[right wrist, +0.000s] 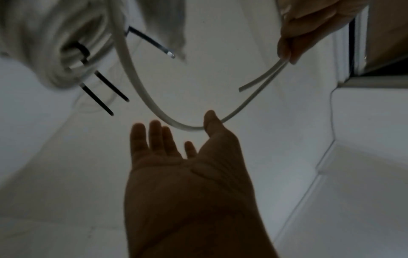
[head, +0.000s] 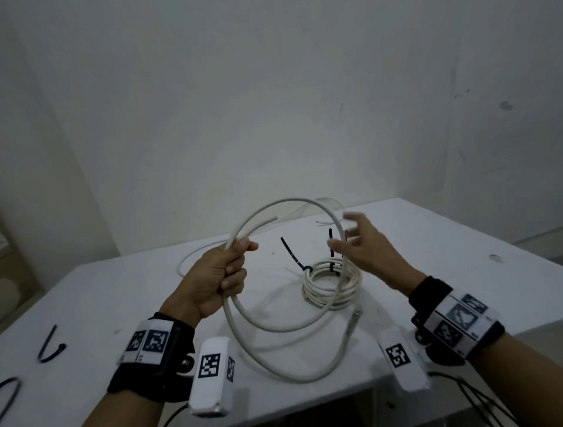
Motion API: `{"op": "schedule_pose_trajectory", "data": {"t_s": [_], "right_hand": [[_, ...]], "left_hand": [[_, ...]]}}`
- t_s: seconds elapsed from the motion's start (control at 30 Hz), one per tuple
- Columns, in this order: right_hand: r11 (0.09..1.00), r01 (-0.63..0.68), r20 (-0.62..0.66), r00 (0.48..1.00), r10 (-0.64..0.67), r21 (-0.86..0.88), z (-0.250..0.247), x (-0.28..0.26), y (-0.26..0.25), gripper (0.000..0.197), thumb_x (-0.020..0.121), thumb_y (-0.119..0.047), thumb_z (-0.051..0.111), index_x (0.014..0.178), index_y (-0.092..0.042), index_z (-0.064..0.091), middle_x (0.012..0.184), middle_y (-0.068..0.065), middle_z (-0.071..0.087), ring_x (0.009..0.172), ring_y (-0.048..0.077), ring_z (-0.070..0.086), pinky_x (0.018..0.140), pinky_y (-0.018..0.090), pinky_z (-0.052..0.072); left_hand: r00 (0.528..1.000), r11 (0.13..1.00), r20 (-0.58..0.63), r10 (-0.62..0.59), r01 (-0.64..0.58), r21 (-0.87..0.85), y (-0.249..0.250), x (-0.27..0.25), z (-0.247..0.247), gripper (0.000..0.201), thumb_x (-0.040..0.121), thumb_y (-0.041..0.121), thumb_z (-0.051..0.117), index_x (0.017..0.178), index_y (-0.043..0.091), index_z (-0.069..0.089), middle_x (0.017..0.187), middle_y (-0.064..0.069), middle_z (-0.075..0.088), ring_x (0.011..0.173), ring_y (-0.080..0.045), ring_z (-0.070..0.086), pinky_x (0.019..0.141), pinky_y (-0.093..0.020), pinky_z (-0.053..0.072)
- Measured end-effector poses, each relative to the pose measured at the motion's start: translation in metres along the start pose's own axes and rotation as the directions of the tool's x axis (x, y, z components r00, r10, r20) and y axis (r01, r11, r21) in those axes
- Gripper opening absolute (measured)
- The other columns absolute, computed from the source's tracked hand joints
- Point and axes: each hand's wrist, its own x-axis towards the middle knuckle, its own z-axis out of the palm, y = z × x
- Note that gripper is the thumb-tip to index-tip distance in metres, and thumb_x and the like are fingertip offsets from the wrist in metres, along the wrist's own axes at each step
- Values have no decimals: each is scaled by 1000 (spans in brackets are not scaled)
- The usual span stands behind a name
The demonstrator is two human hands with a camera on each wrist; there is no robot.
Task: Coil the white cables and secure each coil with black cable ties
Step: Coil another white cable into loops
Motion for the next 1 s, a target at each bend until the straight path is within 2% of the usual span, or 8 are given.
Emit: {"op": "schedule_pose_trajectory", "data": {"t_s": [0.07, 0.17, 0.23, 0.3, 0.6, 0.67, 0.8, 1.0], "right_hand": [[924, 300, -126, 934, -335, -236, -3, 8, -14, 64, 80, -34, 71, 135, -20, 40, 121, 3, 50, 110, 20, 51, 90, 32, 43], [459, 614, -51, 563, -825, -642, 1, 15, -42, 43, 77, -30, 69, 115, -15, 57, 111, 11, 59, 101, 28, 55, 82, 37, 43], [140, 721, 235, 393, -889, -679, 15, 15, -58, 33, 75, -34, 71, 100, -14, 64, 97, 9, 63, 85, 26, 59, 72, 34, 44], [5, 747, 412, 372, -832, -665, 32, 16, -64, 44, 72, -46, 74, 99, -13, 63, 102, 9, 64, 88, 27, 61, 73, 36, 48], [162, 857, 462, 413, -785, -490, 46, 27, -75, 39, 83, -32, 68, 105, -17, 40, 86, 4, 63, 62, 25, 61, 43, 28, 37], [273, 847, 455, 486, -746, -457, 46, 24, -76, 41, 86, -35, 65, 111, -18, 38, 90, 6, 63, 62, 25, 58, 49, 27, 34], [755, 599, 522, 748, -410, -265, 44, 19, -88, 44, 82, -34, 71, 115, -15, 48, 72, 0, 61, 57, 15, 52, 56, 27, 42], [983, 181, 682, 723, -115, -25, 28, 32, -90, 23, 88, -24, 64, 70, -12, 55, 55, -3, 41, 50, 12, 35, 48, 25, 26]], "left_hand": [[1000, 998, 28, -13, 11, 60, -2, -2, -2, 33, 82, 34, 59, 94, 4, 63, 49, 5, 24, 33, -5, 20, 37, -18, 18], [998, 989, 59, -34, 25, 147, -2, -2, 0, 34, 79, 36, 62, 90, 4, 66, 49, 5, 23, 33, -5, 19, 40, -20, 14], [996, 985, 86, -24, 10, 170, -1, -3, 2, 36, 78, 37, 63, 90, 3, 67, 49, 4, 24, 33, -5, 20, 42, -22, 13], [994, 983, 111, -12, -8, 181, 1, -4, 4, 39, 79, 39, 61, 92, 3, 67, 48, 4, 25, 32, -5, 22, 40, -21, 17], [986, 946, 54, 157, -166, 280, 5, -10, 11, 42, 91, 47, 48, 72, 16, 70, 49, -5, 43, 29, -13, 32, 37, -19, 27], [977, 934, 19, 214, -210, 289, 1, -9, 13, 37, 94, 39, 50, 71, 21, 73, 49, -3, 38, 30, -13, 29, 38, -18, 22], [941, 892, -58, 332, -294, 343, -6, -6, 13, 36, 94, 33, 54, 64, 19, 69, 49, -5, 37, 35, -13, 26, 37, -19, 20], [916, 848, -39, 400, -354, 394, -9, -6, 13, 31, 97, 26, 51, 90, 5, 72, 76, -13, 71, 46, -27, 60, 38, -26, 45]]}}
